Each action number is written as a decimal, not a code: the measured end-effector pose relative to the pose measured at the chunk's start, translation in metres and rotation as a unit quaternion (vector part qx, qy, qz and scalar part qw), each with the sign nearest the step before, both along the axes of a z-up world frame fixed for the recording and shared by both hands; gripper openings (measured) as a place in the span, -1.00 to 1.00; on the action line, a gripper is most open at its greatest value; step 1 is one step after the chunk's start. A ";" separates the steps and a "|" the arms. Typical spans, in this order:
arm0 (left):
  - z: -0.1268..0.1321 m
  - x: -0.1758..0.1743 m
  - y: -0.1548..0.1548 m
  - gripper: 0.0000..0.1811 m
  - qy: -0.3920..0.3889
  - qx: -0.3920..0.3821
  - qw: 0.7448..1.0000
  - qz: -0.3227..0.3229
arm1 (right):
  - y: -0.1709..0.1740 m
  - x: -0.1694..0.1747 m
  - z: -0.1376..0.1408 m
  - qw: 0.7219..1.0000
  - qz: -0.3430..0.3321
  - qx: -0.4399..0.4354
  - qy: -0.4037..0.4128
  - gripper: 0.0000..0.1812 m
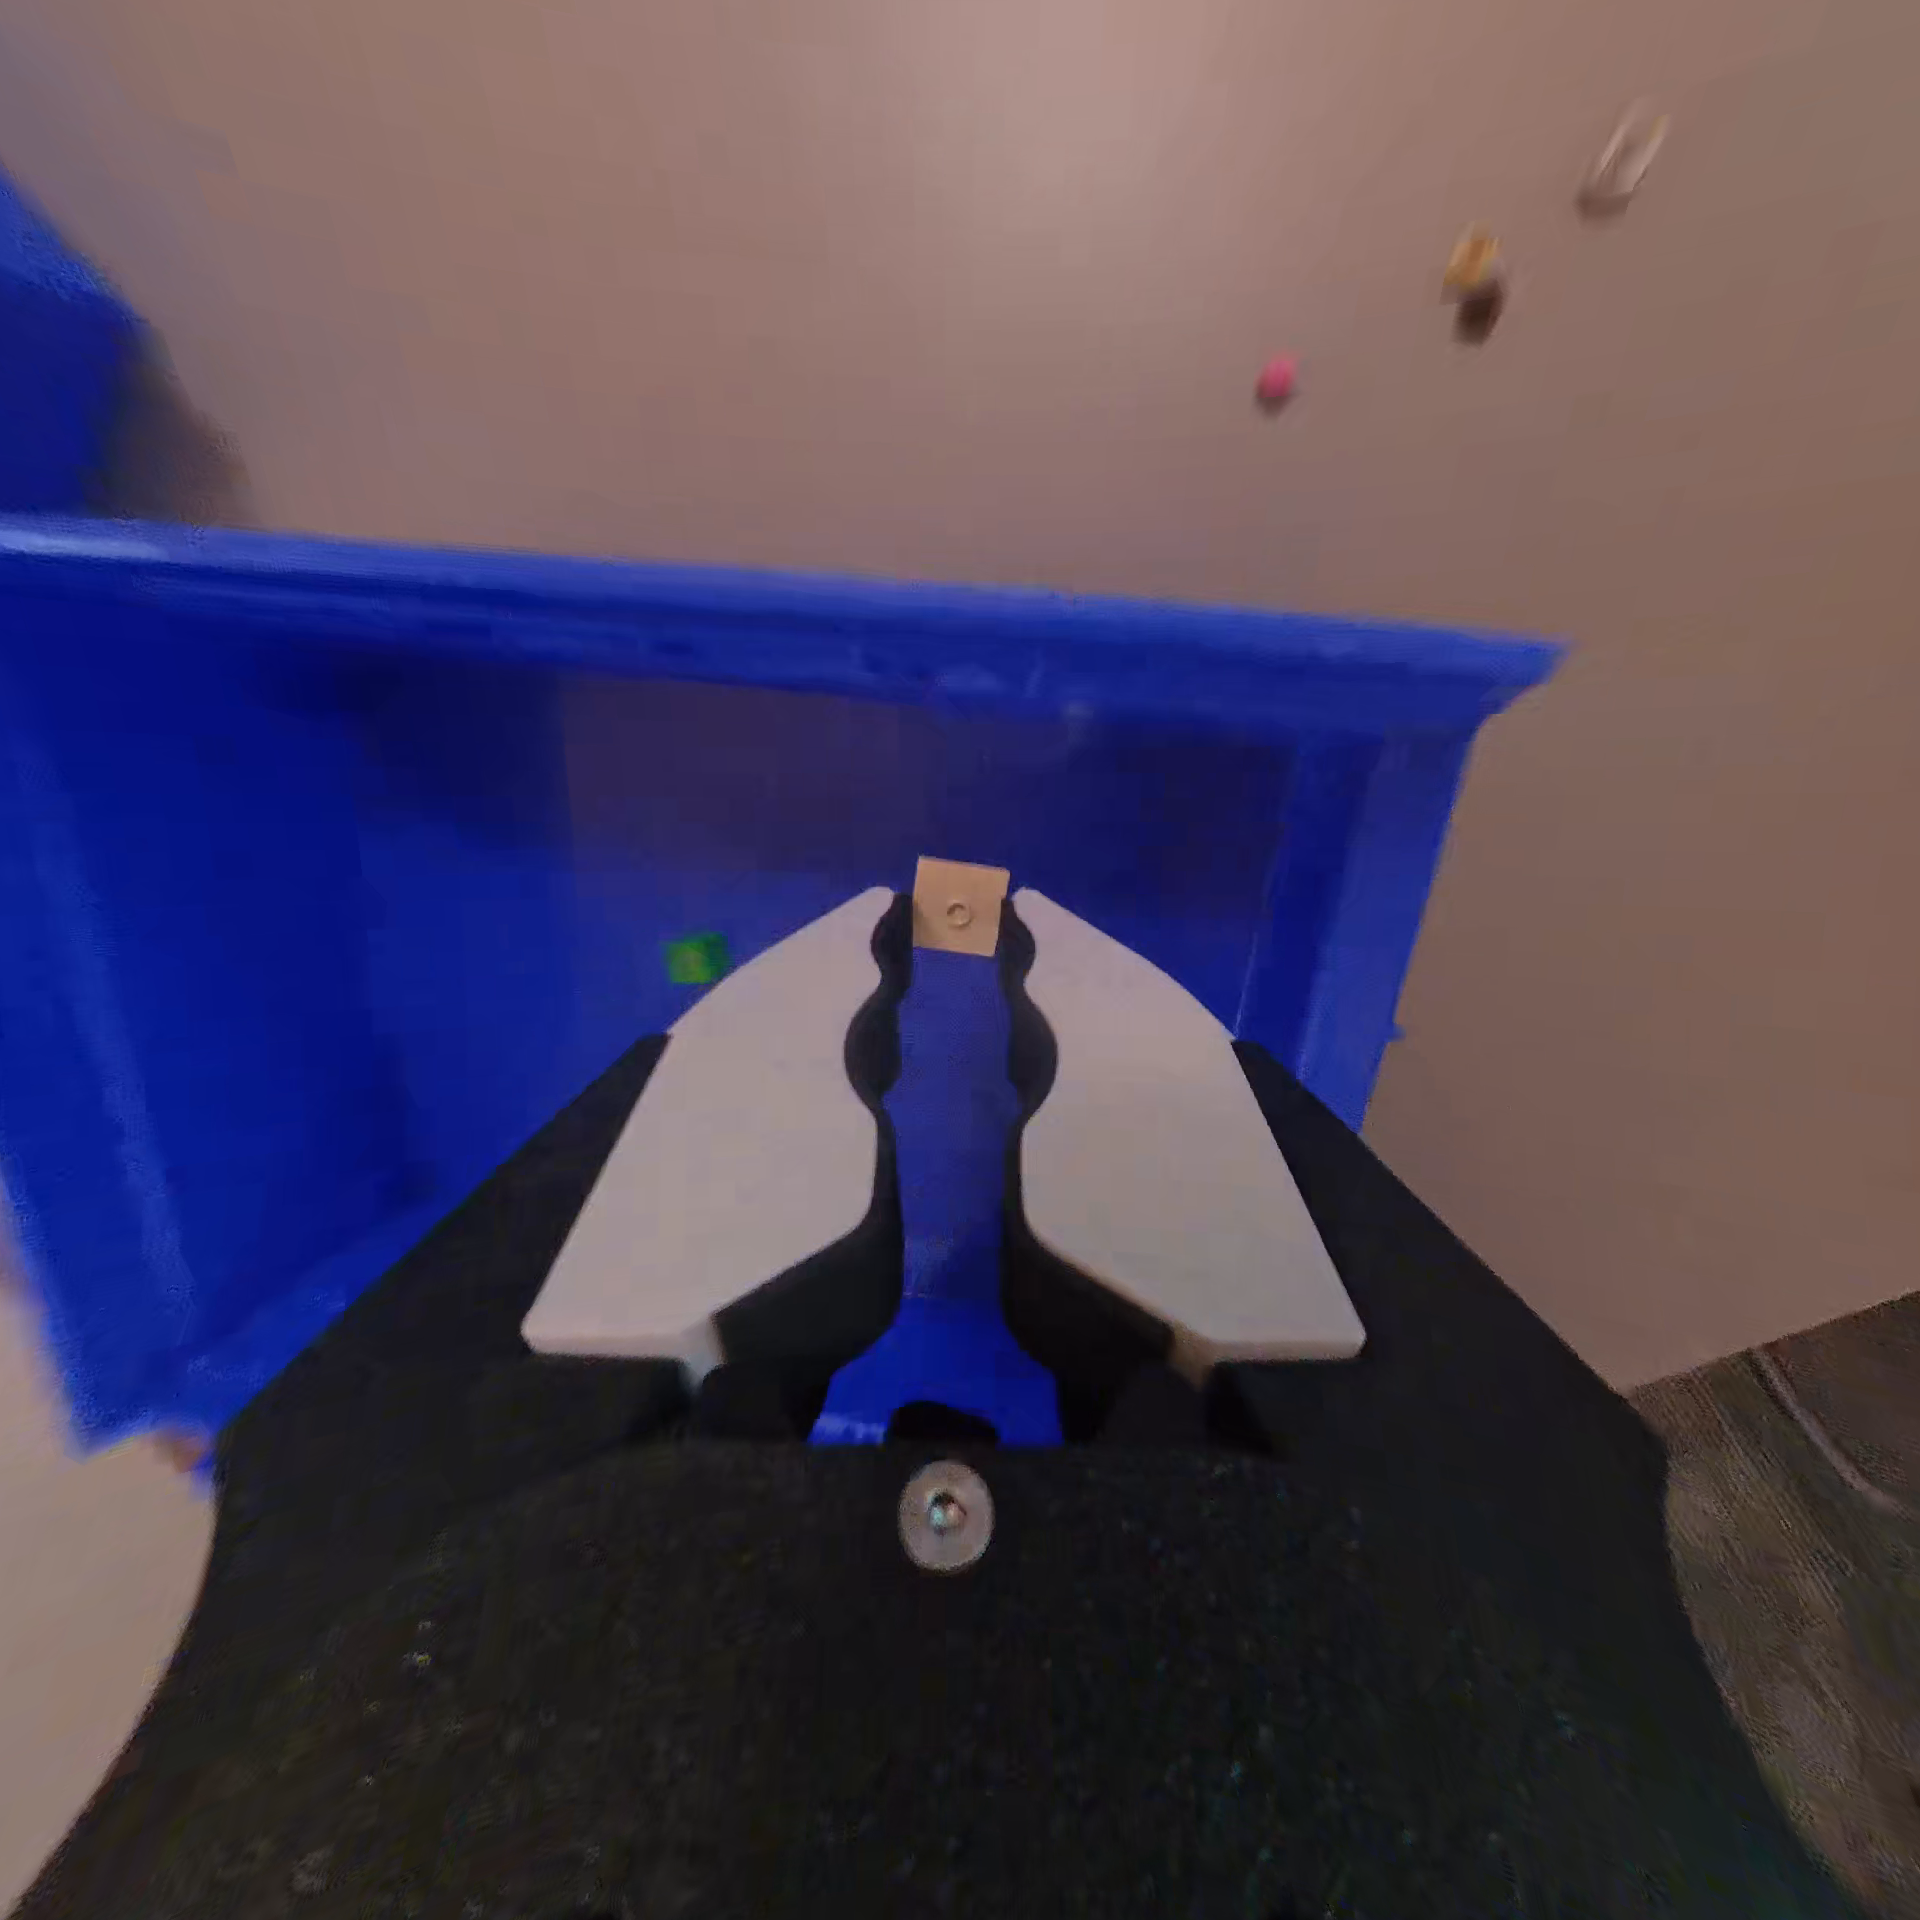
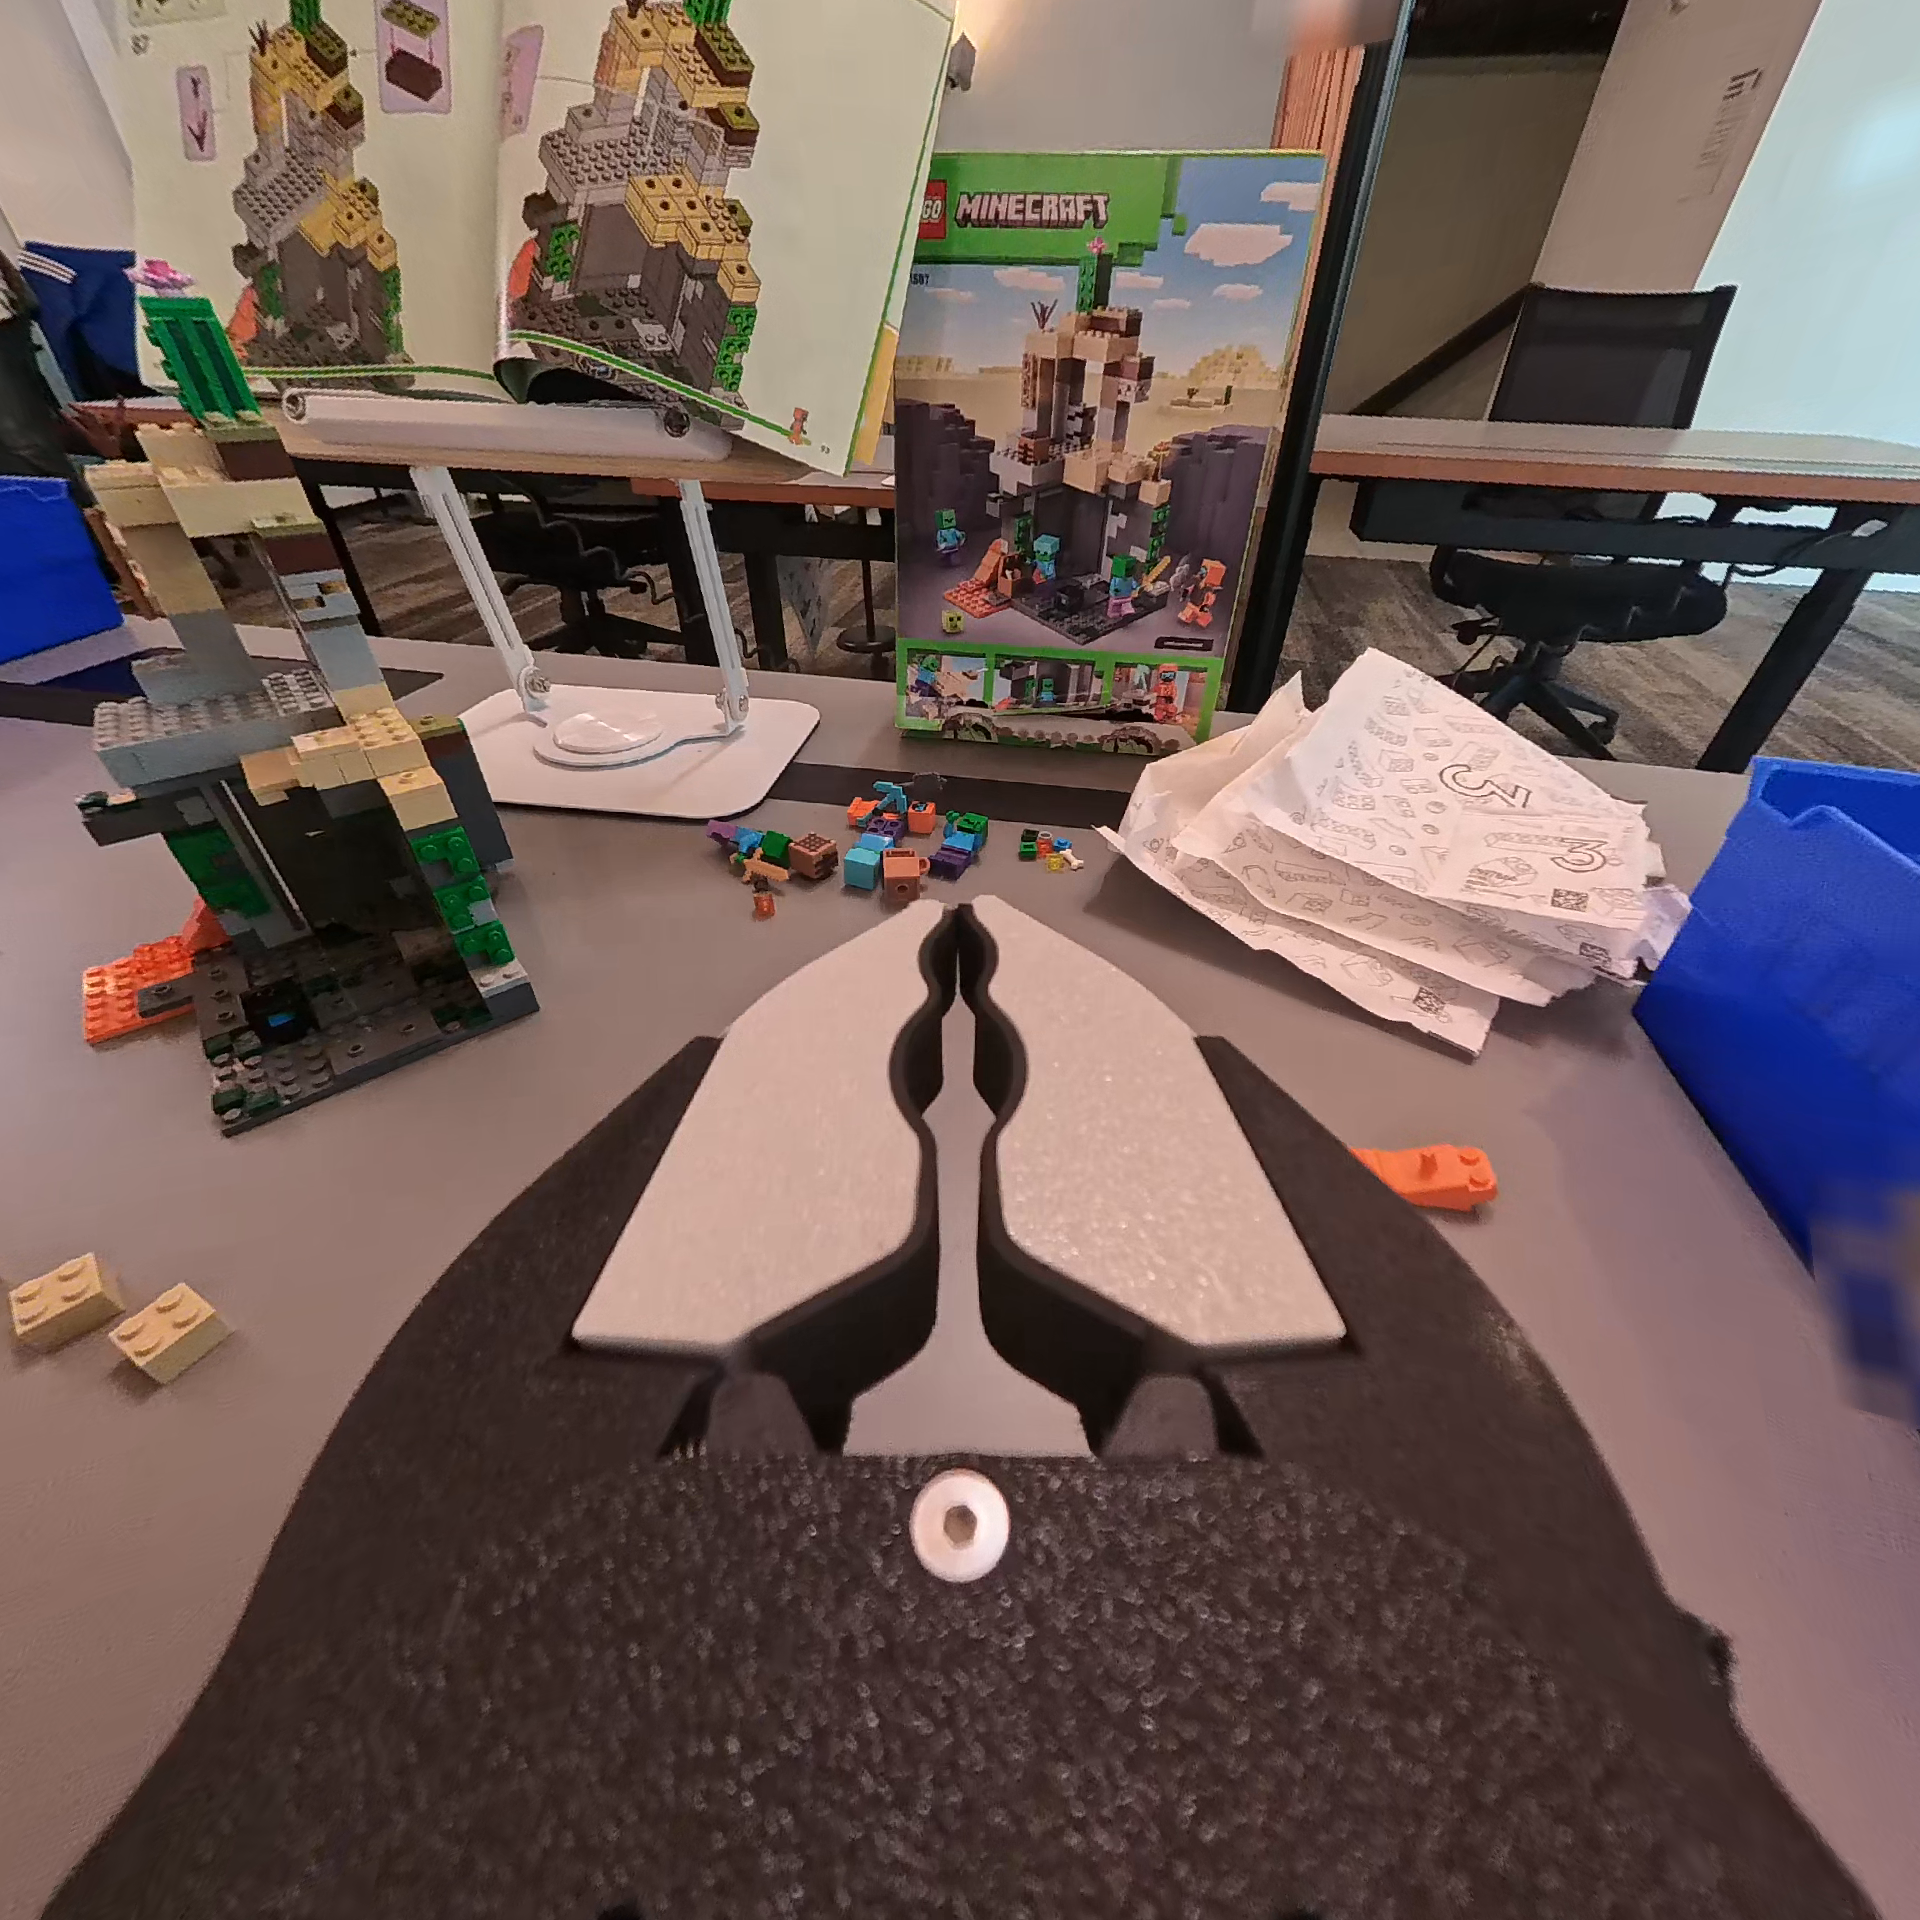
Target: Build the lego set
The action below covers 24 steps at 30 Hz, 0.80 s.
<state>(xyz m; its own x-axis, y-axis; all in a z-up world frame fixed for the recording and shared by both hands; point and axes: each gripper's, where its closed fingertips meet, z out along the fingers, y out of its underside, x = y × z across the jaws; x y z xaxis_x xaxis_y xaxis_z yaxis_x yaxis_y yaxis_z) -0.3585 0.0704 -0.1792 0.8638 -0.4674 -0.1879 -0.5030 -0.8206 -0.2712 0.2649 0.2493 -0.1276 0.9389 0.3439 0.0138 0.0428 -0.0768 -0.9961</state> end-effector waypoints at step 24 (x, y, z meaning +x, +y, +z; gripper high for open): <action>-0.068 0.343 0.030 -0.83 -0.078 -0.062 0.915 -0.390 | -0.009 -0.022 -0.003 0.999 0.047 -0.003 -0.021 -1.00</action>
